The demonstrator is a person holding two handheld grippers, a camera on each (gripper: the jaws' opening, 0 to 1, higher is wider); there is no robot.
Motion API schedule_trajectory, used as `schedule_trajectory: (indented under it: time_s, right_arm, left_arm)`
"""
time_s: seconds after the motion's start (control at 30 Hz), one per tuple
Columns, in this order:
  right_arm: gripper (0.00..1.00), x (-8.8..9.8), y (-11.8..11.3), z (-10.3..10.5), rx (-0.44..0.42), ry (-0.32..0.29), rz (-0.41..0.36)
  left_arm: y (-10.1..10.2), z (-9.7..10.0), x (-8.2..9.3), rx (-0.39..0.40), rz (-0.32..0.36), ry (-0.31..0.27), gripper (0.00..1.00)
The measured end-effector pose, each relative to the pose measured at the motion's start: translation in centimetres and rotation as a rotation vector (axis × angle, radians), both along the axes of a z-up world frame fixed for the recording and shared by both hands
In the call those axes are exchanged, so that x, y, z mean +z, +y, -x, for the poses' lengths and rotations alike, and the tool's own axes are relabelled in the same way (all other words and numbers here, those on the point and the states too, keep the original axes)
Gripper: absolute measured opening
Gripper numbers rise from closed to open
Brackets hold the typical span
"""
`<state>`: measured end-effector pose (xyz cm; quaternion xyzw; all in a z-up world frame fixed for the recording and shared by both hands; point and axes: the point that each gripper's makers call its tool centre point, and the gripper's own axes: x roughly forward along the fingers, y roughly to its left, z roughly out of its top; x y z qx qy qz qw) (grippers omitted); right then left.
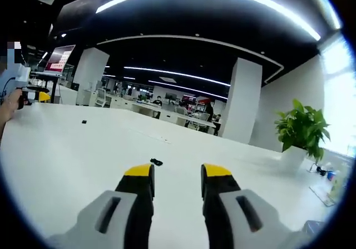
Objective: Snap the two parts of the plastic buckle together until the buckle closes and remains connected.
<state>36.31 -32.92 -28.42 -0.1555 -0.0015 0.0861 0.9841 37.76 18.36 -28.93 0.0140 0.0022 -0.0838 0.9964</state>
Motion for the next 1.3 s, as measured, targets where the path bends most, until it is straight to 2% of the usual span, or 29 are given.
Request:
schedule_trajectory:
  time_s: [0.23,0.33,0.43,0.53,0.87,1.07,1.3]
  right_arm:
    - [0.34,0.4,0.0,0.2,0.001,-0.016,0.003]
    - [0.34,0.7,-0.2,0.3,-0.013,-0.029,0.006]
    - [0.34,0.7,-0.4,0.4,-0.022,-0.032,0.011]
    - [0.34,0.9,-0.4,0.5,-0.023,-0.038,0.013]
    - [0.34,1.3,-0.5,0.8,-0.026,-0.053,0.016]
    - [0.34,1.5,-0.3,1.0,-0.017,-0.062,0.013]
    - [0.34,1.4,-0.2,1.1,-0.01,-0.058,0.016]
  left_arm:
    - [0.2,0.3,1.3,0.006,-0.019,-0.025,0.71]
    - [0.4,0.6,2.4,0.003,-0.02,-0.044,0.72]
    - [0.1,1.2,3.9,-0.01,-0.029,-0.089,0.72]
    - [0.2,1.6,4.6,-0.018,-0.031,-0.102,0.71]
    - [-0.3,1.4,6.3,-0.075,-0.102,-0.102,0.65]
    - [-0.5,0.6,5.7,-0.09,-0.166,-0.049,0.63]
    - [-0.6,0.2,6.3,-0.105,-0.161,-0.038,0.63]
